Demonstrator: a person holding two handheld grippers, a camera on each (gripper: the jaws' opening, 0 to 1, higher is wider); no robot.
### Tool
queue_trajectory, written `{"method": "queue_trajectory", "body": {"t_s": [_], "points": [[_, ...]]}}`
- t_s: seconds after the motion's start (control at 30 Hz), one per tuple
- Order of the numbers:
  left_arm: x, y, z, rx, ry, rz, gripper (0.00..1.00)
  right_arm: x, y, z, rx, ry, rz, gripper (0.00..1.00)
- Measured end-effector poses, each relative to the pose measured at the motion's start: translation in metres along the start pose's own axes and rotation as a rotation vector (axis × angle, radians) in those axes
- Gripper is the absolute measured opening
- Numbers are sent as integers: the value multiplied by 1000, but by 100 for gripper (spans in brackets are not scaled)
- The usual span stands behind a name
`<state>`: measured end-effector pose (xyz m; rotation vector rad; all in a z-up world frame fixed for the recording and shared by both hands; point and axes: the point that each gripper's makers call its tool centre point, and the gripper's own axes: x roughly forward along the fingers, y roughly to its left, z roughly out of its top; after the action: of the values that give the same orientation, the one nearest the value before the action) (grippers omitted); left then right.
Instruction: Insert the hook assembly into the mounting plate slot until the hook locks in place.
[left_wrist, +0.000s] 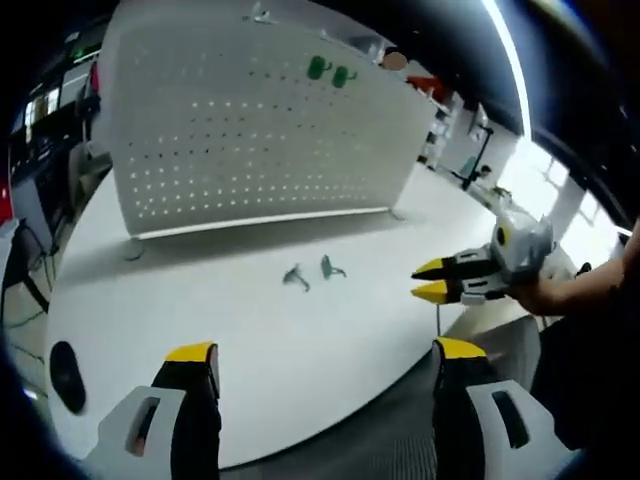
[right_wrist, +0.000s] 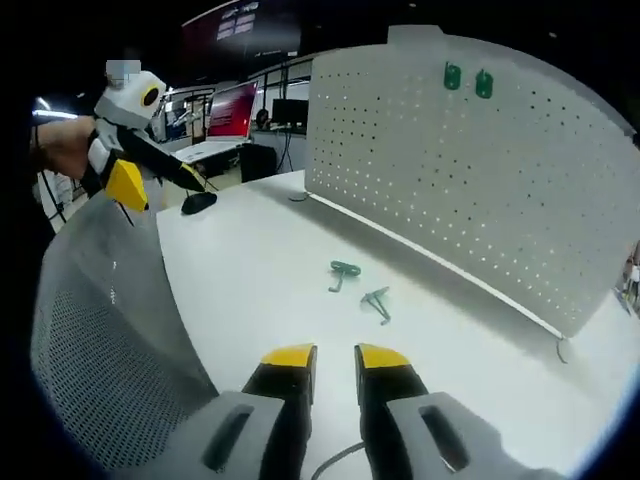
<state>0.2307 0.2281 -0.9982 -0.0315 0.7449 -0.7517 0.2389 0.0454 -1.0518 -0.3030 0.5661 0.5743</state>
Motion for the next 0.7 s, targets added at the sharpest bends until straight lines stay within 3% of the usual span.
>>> {"method": "queue_trajectory", "body": {"t_s": [0.43,0.7], "points": [[6,7,-1,-27,19,5,89,68,-34,-15,-35,136,47,10],[6,13,-2,-44,25,10,89,102,-47,-13,-65,177,56,9]]}}
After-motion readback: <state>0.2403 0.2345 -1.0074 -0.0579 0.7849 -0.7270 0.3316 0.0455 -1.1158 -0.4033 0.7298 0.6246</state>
